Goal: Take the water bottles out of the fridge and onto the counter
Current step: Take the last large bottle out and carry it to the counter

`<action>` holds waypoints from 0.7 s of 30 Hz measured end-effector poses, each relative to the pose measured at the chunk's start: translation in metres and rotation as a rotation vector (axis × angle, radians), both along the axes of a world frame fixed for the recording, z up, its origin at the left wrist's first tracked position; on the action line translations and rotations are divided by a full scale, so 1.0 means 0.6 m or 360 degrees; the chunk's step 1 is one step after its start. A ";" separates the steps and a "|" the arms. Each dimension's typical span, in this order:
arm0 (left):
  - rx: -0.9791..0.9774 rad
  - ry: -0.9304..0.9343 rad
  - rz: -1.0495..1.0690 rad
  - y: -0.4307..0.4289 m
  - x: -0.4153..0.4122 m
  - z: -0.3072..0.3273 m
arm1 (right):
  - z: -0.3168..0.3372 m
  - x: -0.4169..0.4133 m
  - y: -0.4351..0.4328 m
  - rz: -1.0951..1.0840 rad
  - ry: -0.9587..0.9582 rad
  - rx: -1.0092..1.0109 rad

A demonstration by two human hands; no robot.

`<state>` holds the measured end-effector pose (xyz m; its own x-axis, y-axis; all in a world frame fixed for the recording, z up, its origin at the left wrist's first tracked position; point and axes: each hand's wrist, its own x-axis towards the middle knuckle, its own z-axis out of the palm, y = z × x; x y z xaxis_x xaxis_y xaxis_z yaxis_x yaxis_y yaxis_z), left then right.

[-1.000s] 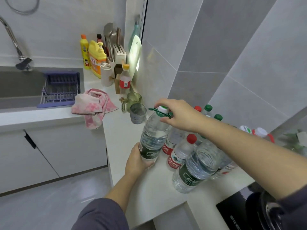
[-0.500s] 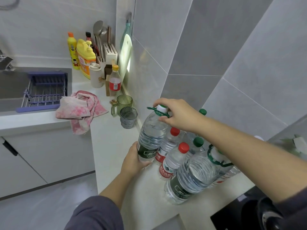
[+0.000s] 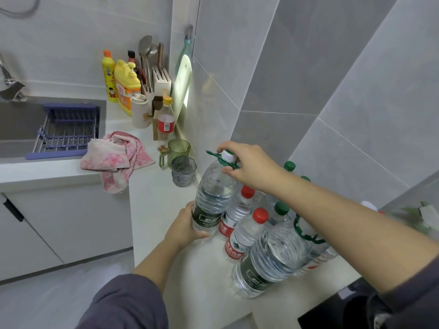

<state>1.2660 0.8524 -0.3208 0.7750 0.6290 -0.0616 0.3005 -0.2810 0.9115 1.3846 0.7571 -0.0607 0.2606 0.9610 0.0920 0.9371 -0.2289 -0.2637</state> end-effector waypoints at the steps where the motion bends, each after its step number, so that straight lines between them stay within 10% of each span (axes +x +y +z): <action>1: 0.0034 -0.0005 0.0081 -0.008 -0.001 -0.003 | 0.001 0.001 -0.001 0.0002 0.0003 -0.0004; 21: 0.0102 0.0042 0.0172 -0.041 -0.009 0.009 | 0.010 0.010 -0.005 0.0081 -0.0007 -0.0054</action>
<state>1.2609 0.8280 -0.3151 0.7012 0.7120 -0.0379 0.3558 -0.3033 0.8840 1.3905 0.7540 -0.0548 0.2112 0.9756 0.0603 0.9488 -0.1898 -0.2525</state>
